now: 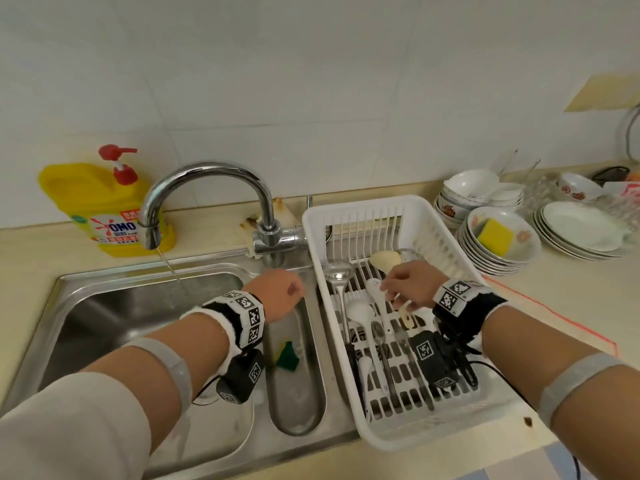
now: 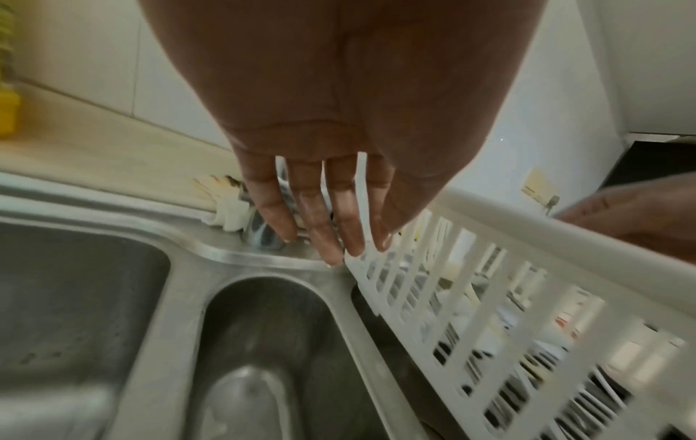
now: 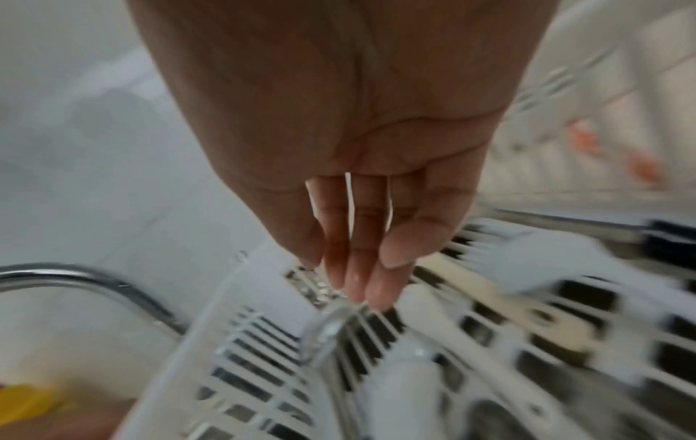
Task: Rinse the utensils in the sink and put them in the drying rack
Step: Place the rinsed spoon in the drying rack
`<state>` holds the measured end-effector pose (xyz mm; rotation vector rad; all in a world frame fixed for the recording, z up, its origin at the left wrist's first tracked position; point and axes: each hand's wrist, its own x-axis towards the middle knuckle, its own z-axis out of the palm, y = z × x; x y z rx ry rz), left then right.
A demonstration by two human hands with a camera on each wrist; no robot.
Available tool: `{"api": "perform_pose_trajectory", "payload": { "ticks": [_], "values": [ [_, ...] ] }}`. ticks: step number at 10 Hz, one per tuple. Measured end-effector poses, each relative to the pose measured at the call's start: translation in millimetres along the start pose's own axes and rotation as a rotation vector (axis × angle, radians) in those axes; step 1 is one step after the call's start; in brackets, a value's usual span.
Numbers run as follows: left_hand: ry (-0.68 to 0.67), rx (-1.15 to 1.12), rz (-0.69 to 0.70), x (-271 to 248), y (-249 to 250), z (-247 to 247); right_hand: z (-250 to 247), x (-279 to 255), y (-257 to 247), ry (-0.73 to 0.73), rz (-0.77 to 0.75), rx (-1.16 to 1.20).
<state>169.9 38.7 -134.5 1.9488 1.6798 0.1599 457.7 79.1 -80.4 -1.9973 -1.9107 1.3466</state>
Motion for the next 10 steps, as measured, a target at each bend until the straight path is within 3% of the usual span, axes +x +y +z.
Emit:
{"api": "perform_pose_trajectory", "payload": {
  "ticks": [1,2,3,5,8,10],
  "values": [
    [0.085,0.027,-0.034,0,-4,-20,-3,15,-43,0.119,-0.288,-0.168],
    [0.145,0.053,-0.091,-3,-7,-33,2,43,-76,0.193,-0.463,-0.319],
    [0.165,0.080,-0.152,-6,-10,-40,13,77,-104,0.195,-0.533,-0.471],
    [0.212,0.063,-0.236,-13,-10,-51,28,120,-143,0.142,-0.457,-0.752],
    [0.280,0.007,-0.280,-31,-9,-62,42,123,-161,0.103,-0.374,-0.739],
    [0.336,0.023,-0.277,-50,-4,-70,52,95,-164,0.070,-0.433,-0.645]
  ]
}}
